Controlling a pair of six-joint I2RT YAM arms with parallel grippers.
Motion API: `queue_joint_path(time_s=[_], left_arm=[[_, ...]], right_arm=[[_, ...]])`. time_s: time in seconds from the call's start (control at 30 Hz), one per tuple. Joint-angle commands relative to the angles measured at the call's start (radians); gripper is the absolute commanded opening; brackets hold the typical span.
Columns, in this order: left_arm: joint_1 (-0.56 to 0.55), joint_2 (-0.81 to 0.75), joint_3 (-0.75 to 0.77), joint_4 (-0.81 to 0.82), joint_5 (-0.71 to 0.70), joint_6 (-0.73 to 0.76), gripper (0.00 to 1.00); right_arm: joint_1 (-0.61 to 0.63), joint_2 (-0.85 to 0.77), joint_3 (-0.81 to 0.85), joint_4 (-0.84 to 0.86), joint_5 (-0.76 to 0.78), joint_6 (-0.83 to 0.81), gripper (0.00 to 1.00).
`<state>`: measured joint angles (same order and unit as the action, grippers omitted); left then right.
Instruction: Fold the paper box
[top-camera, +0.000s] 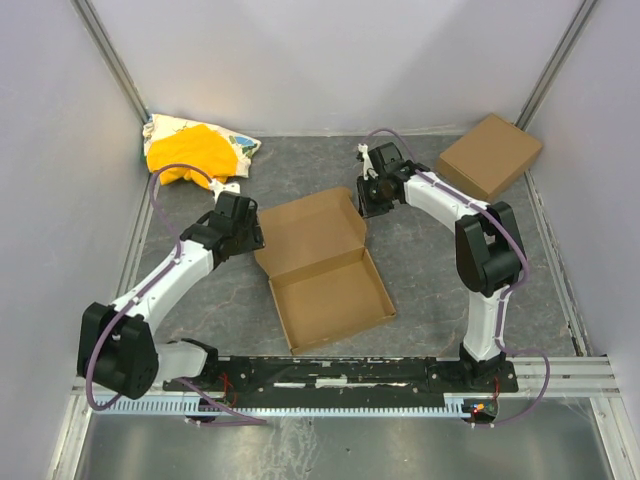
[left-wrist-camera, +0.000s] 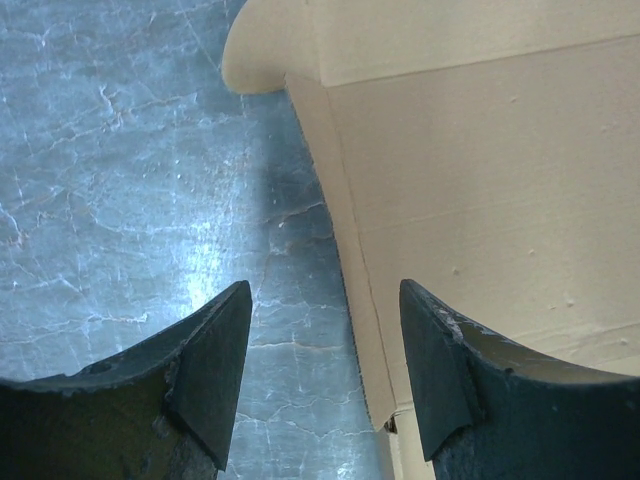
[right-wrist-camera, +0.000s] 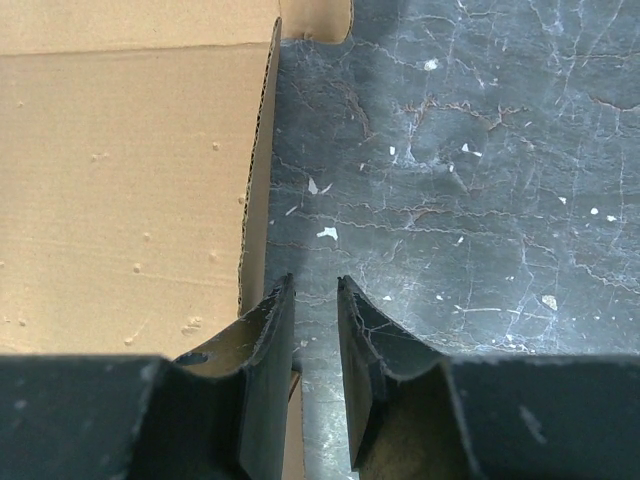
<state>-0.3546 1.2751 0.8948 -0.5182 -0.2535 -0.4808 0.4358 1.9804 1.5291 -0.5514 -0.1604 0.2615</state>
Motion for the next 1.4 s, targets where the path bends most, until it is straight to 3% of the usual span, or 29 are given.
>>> queue_joint_path(time_s=[0.0, 0.3, 0.63, 1.37], left_arm=[[0.002, -0.076, -0.058, 0.095, -0.028, -0.071, 0.68], [0.002, 0.021, -0.046, 0.267, -0.020, -0.059, 0.66], [0.002, 0.129, -0.065, 0.434, 0.086, -0.071, 0.64], [-0.001, 0.294, -0.027, 0.501, 0.237, -0.053, 0.64]], right_arm=[[0.003, -0.039, 0.007, 0.036, -0.010, 0.002, 0.32], [0.025, -0.056, -0.012, 0.068, -0.035, 0.012, 0.31], [0.059, -0.062, -0.016, 0.082, -0.049, 0.015, 0.31], [0.120, -0.081, -0.057, 0.098, -0.043, 0.014, 0.31]])
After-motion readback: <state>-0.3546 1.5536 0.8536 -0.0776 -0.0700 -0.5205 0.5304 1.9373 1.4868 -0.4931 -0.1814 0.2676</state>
